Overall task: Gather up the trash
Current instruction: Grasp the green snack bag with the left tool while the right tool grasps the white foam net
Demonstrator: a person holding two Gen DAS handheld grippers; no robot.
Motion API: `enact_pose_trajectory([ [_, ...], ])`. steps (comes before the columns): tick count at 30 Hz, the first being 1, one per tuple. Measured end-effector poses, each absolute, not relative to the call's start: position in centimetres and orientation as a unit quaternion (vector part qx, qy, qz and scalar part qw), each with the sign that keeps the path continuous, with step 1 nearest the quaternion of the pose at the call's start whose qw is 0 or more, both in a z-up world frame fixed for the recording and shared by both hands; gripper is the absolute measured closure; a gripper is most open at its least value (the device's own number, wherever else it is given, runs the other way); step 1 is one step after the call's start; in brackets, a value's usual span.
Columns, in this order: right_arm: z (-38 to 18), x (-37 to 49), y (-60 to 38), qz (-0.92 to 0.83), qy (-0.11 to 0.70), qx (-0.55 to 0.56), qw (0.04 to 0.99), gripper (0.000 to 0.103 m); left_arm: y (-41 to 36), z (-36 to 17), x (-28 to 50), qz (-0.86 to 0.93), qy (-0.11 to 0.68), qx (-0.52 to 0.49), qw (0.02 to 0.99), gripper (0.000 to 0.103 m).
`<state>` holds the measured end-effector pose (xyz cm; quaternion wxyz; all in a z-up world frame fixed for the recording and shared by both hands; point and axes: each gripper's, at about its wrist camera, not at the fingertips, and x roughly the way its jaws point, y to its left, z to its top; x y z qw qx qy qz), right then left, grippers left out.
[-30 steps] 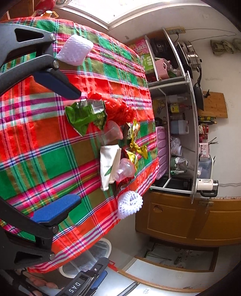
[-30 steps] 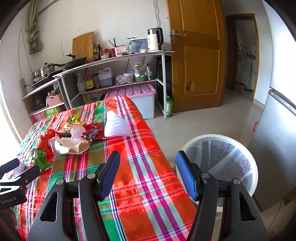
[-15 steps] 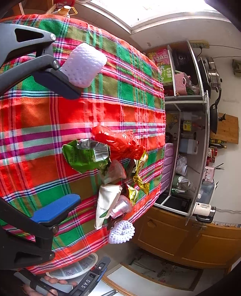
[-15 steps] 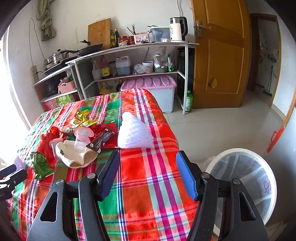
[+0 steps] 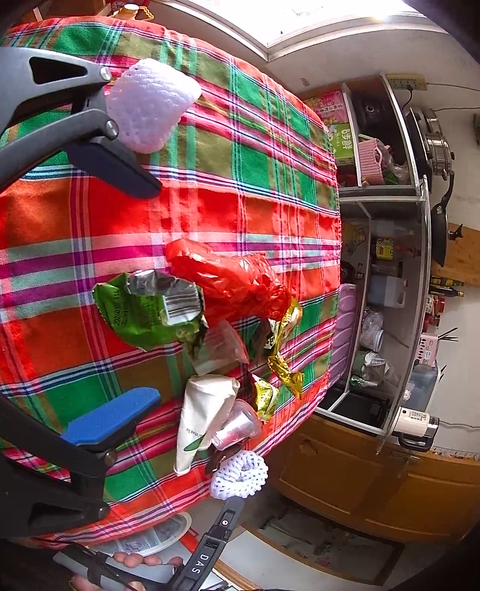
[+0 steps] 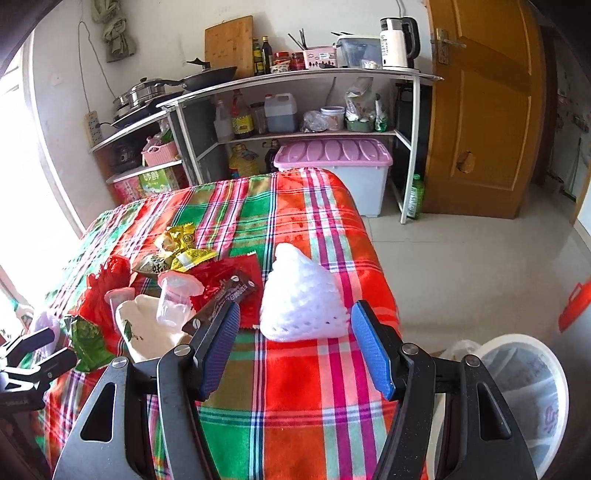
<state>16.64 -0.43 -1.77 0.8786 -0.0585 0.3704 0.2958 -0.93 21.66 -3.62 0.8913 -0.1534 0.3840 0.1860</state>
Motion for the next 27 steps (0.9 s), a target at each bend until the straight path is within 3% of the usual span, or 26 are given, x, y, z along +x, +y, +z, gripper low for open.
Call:
enact_pose_trajectory([
  [8,-3.3,19.4,1.7,0.292,0.386,-0.088,0.870,0.039,22.6,-5.0,0.2,0.190,0.404,-0.165,0.879,0.011],
  [13,-4.2,20.1,1.8,0.279,0.396,-0.088,0.871,0.041,23.0,-6.2,0.6,0.181,0.421,-0.180,0.870,0.027],
  [16,-4.4,20.0,1.8,0.279,0.397,-0.089,0.870,0.054,22.8,-6.3,0.7,0.184,0.421,-0.175,0.871,0.032],
  [18,-4.6,19.9,1.9,0.281,0.397,-0.092,0.869,0.057,22.7,-6.2,0.8,0.182,0.421,-0.171,0.872,0.035],
  [23,-5.0,19.8,2.0,0.281,0.400,-0.090,0.868,0.074,22.5,-6.4,1.0,0.184,0.426,-0.166,0.870,0.035],
  [26,-4.9,19.7,1.9,0.280,0.398,-0.089,0.869,0.081,22.4,-6.3,0.8,0.176,0.424,-0.167,0.872,0.047],
  [27,-4.8,19.6,1.9,0.279,0.396,-0.088,0.870,0.082,22.3,-6.2,0.8,0.173,0.422,-0.167,0.874,0.055],
])
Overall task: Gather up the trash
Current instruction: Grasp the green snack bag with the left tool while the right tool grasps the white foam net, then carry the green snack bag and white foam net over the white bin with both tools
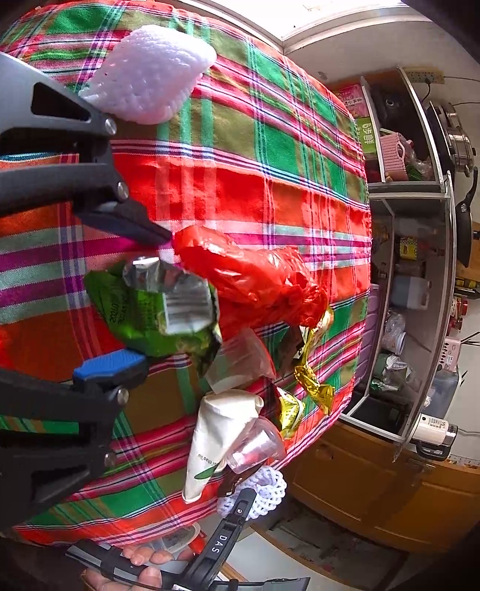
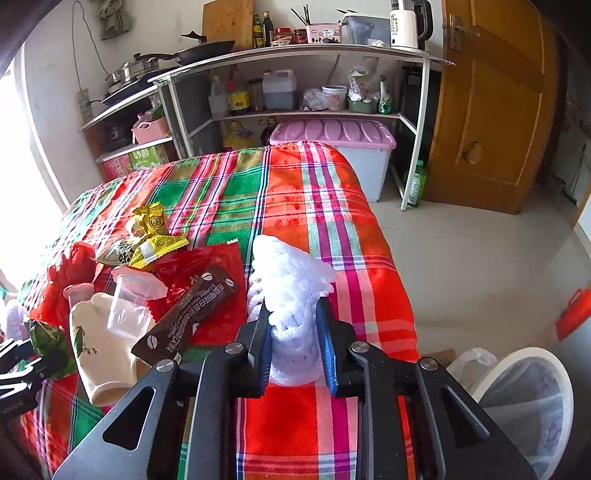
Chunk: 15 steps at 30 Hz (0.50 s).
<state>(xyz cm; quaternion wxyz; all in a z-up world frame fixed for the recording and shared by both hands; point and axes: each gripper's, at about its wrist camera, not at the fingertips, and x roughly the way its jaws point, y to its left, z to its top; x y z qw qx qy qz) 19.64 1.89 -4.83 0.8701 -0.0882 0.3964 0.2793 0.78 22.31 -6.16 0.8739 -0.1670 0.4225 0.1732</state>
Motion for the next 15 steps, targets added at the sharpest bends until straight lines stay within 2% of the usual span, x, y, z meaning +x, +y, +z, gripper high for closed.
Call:
enact_pose_trajectory([
  [2,-4.7,19.5,1.7,0.278,0.394,-0.082,0.872,0.087,22.1,-6.1,0.7,0.170,0.420,-0.166,0.876,0.058],
  [7,-4.3,19.1,1.1,0.276,0.388,-0.072,0.876,0.089,21.9,-5.4,0.2,0.164,0.405,-0.168,0.884,0.062],
  [15,-2.9,17.3,-0.4,0.278,0.371,-0.050,0.885,0.090,20.6,-3.4,-0.5,0.142,0.384,-0.152,0.900,0.063],
])
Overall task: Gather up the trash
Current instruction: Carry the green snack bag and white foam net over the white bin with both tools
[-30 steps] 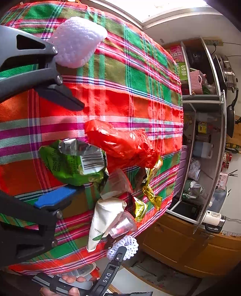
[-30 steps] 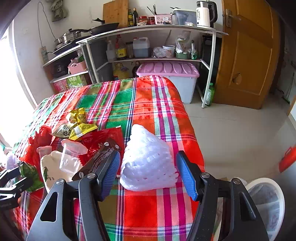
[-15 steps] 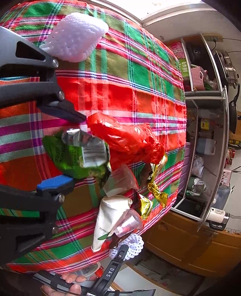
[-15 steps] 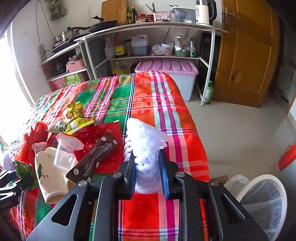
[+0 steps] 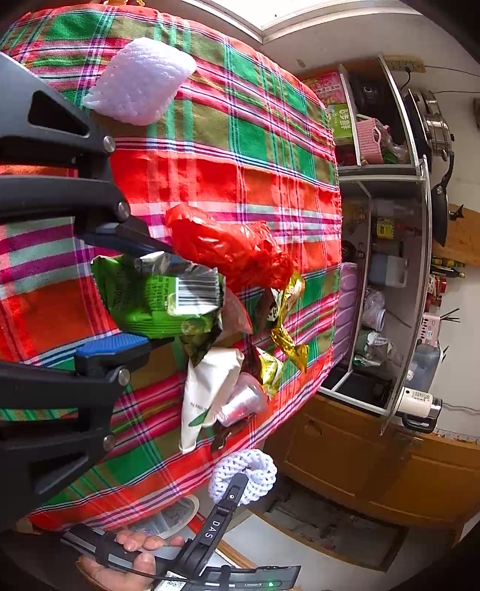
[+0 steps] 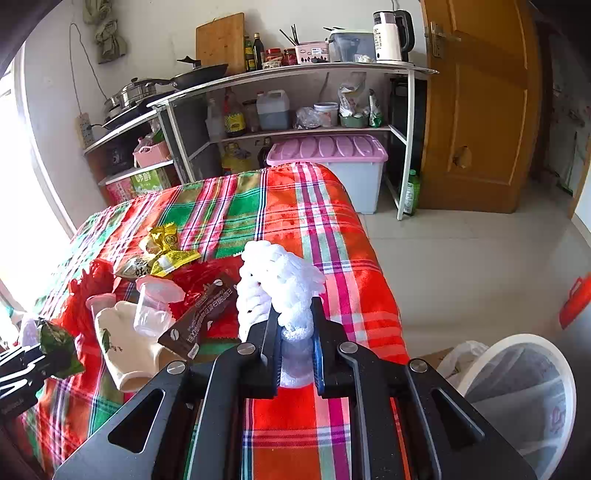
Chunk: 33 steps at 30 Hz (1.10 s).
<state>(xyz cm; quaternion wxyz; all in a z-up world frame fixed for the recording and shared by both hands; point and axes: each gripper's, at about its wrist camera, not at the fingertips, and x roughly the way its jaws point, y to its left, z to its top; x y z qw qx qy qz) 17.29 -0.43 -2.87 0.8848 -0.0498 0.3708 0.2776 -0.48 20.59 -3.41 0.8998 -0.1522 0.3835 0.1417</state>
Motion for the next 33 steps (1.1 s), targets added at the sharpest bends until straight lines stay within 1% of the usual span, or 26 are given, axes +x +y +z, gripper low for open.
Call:
enact_pose_trajectory([
  [10,-0.2,14.5,-3.6,0.266,0.343,-0.024,0.900,0.090,17.3,-1.2,0.7,0.095,0.363,-0.125,0.919,0.063],
  [19,1.5,12.8,-8.0,0.227,0.330,0.001,0.916,0.090,12.7,0.8,3.3,0.034,0.347,-0.088,0.933,0.062],
  [33,3.3,9.7,-18.1,0.119,0.304,0.031,0.945,0.090,3.7,2.0,7.2,-0.058,0.343,-0.022,0.937,0.062],
])
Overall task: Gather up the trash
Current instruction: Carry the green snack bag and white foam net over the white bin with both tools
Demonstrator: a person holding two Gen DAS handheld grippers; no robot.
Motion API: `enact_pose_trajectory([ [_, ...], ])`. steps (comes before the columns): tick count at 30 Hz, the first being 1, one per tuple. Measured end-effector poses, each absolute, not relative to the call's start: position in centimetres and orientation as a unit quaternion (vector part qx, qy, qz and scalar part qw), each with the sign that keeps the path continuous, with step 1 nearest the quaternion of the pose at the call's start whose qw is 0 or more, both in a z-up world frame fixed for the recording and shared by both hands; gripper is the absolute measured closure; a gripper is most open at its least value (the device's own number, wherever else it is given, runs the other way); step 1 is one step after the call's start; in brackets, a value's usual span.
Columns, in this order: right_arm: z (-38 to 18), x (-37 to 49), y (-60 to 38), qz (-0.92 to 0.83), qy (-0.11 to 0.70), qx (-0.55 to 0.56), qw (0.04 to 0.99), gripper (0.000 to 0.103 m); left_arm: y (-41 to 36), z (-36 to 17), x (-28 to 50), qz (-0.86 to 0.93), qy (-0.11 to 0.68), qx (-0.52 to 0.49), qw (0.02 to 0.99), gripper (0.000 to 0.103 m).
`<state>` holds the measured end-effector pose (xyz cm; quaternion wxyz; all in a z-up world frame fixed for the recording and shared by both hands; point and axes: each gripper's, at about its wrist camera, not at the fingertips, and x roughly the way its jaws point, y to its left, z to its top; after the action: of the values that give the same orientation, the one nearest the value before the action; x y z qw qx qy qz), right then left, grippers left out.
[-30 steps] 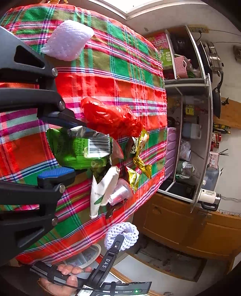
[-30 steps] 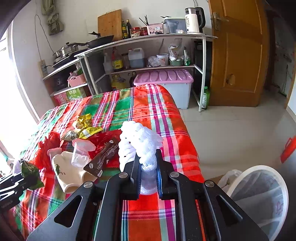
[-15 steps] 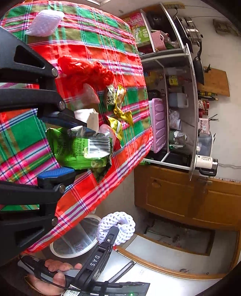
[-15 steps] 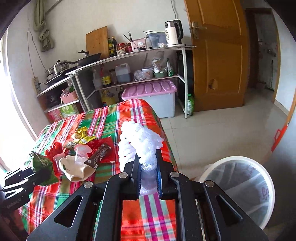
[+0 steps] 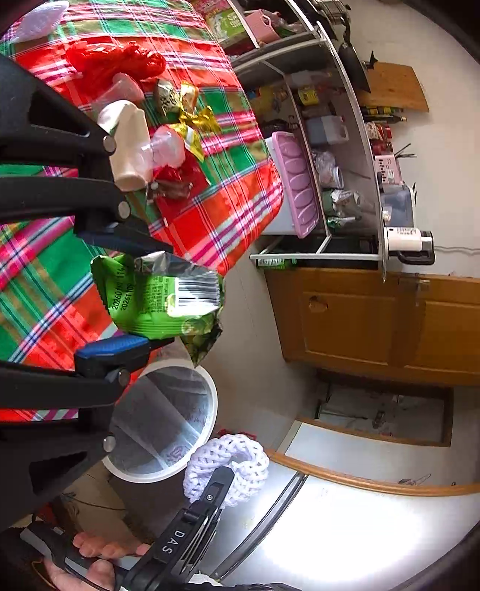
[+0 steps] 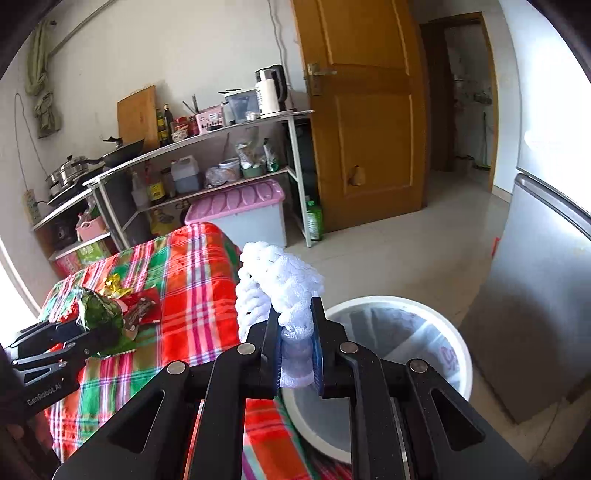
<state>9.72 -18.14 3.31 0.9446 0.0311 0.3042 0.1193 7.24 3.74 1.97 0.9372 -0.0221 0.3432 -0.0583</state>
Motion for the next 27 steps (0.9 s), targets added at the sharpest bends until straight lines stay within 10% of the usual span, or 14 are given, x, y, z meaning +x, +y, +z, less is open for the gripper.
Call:
enact_pose_trajectory([
  [27,-1.3,10.3,-28.5,0.011,0.371,0.060,0.927,0.090,-10.0,-1.6,13.6,-0.164,0.396,0.031,0.903,0.060],
])
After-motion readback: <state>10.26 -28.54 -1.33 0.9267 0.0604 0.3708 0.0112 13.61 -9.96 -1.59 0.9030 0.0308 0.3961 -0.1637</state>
